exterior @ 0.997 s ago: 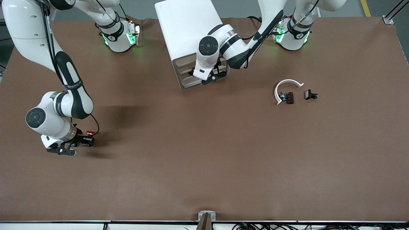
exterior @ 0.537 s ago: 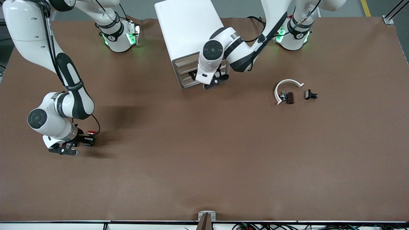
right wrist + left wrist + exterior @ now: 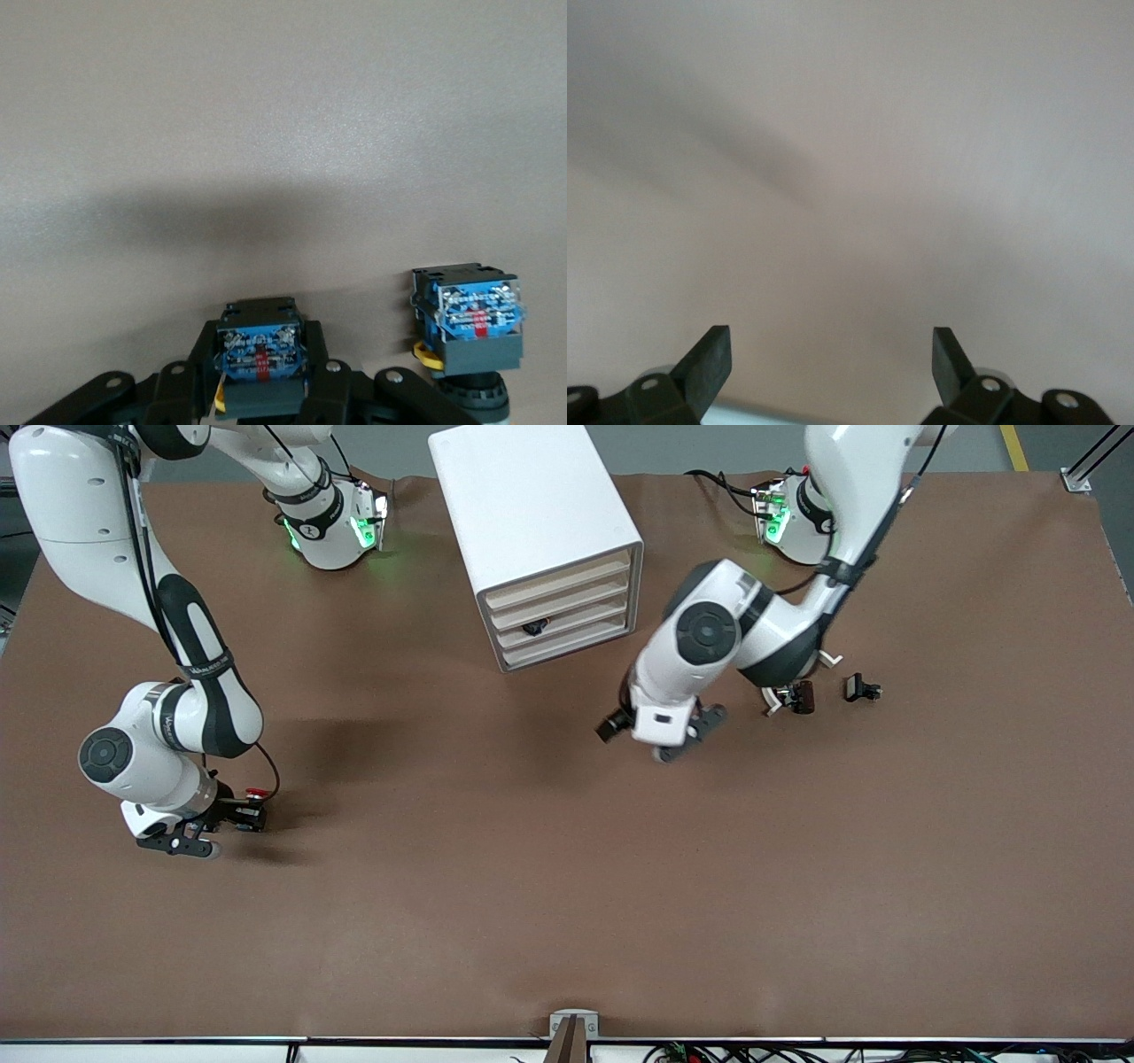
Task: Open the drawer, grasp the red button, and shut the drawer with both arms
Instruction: 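Withdraw the left gripper from the closed drawer while the right gripper releases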
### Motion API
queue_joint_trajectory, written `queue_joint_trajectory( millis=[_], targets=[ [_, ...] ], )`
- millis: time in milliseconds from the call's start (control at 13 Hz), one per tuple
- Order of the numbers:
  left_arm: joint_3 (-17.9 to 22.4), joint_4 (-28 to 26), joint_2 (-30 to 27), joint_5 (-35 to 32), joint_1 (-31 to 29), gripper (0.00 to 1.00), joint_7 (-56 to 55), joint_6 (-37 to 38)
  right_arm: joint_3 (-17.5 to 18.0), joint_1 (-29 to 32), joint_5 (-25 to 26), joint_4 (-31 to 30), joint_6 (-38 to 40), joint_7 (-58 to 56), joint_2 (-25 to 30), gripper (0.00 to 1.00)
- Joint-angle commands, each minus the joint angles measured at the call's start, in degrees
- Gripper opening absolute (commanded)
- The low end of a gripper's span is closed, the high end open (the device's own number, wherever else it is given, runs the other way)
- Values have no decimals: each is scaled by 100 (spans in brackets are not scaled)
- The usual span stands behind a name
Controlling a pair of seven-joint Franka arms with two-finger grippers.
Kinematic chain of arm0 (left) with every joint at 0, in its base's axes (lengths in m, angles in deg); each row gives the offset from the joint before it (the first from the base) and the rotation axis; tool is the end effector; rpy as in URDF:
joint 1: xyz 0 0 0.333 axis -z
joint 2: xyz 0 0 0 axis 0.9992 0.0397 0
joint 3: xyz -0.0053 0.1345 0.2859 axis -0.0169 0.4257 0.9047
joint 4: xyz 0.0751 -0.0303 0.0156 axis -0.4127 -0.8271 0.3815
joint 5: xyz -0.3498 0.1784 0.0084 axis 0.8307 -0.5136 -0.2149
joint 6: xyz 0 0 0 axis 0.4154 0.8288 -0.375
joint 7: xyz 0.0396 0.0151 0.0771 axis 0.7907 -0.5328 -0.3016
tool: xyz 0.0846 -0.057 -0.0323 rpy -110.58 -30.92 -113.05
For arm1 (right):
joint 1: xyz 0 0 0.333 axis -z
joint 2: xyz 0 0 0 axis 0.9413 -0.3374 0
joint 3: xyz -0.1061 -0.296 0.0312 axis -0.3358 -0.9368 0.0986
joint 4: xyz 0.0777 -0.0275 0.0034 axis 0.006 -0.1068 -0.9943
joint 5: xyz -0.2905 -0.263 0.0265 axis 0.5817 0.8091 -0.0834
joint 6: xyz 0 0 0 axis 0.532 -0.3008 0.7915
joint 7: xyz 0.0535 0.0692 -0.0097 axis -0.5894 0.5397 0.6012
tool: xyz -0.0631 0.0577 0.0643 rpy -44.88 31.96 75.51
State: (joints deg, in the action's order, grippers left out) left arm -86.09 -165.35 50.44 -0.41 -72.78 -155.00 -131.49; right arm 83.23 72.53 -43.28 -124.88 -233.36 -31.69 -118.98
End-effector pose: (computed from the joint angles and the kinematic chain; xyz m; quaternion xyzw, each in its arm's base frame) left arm 0.5353 -0.3809 0.3381 0.9391 0.3333 -0.0584 0.0595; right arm 0.6303 -0.0717 0.1838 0.9964 -0.0814 0.0206 0.0122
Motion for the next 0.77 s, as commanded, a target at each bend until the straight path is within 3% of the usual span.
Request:
queue_joint_trajectory(
  millis=[0, 77, 153, 230, 460, 690],
  targets=[
    [-59, 9, -385, -430, -465, 100, 280, 242, 95, 118, -89, 109, -38, -75, -69, 0],
    [-59, 35, -483, -448, -640, 100, 673, 408, 95, 118, -89, 117, -38, -67, -69, 0],
    [-59, 53, -571, -457, -851, 100, 921, 497, 95, 109, -89, 135, -30, -66, -69, 64],
    [-50, 61, -685, -466, -1053, 100, 984, 585, 95, 118, -98, 135, -29, -66, -69, 100],
    [-59, 289, -896, -545, -1730, 100, 1116, 821, 95, 100, -98, 153, 5, -75, -60, 100],
    [-33, 1166, -844, -554, -1977, 100, 2072, 1847, 95, 91, -89, 179, 49, -93, -43, 100]
  ],
)
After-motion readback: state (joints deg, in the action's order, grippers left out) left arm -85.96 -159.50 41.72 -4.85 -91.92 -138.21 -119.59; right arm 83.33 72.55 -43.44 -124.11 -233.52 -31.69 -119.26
